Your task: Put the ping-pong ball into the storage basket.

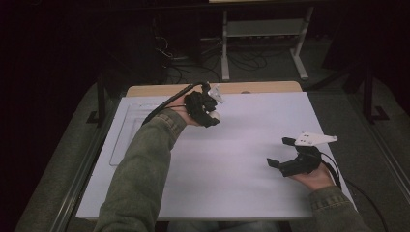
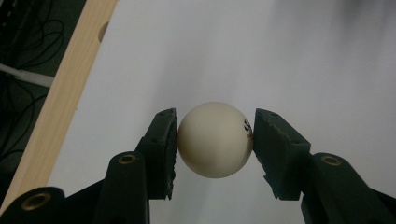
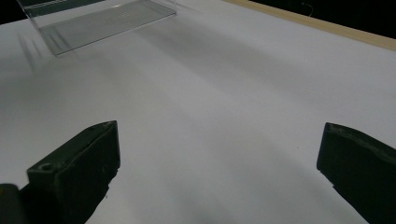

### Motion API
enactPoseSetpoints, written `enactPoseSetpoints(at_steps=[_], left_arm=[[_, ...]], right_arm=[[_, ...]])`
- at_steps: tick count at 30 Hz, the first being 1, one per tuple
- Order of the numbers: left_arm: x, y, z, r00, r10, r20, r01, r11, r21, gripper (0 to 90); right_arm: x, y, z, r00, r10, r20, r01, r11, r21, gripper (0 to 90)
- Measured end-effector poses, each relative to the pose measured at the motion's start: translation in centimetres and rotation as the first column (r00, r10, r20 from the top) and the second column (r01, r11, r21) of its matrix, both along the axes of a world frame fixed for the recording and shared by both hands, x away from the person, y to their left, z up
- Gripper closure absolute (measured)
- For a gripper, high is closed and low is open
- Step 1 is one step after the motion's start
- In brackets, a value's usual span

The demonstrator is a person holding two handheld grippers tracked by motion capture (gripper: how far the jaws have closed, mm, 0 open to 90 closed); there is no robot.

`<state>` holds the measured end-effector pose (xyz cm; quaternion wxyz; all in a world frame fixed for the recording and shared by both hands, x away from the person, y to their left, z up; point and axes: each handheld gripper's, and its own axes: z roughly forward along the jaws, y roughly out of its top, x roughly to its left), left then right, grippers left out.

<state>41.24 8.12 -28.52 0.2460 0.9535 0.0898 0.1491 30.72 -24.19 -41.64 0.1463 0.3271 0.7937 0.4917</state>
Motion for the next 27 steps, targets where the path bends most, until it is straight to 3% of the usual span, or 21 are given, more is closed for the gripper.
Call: enactPoseSetpoints(at_steps=[10,27], left_arm=[[-1.0,1.2,1.8,0.9996,0.014,0.023,-0.014,0.9999,-0.002,50.4],[-1.7,3.7,3.2,0.9984,0.048,0.030,-0.047,0.9986,-0.022,50.4]], right_arm=[[0.0,0.1,0.0,1.0000,0.005,0.002,-0.005,1.000,0.000,0.0],[-0.1,0.2,0.1,1.0000,0.008,0.002,-0.008,1.000,0.001,0.0]])
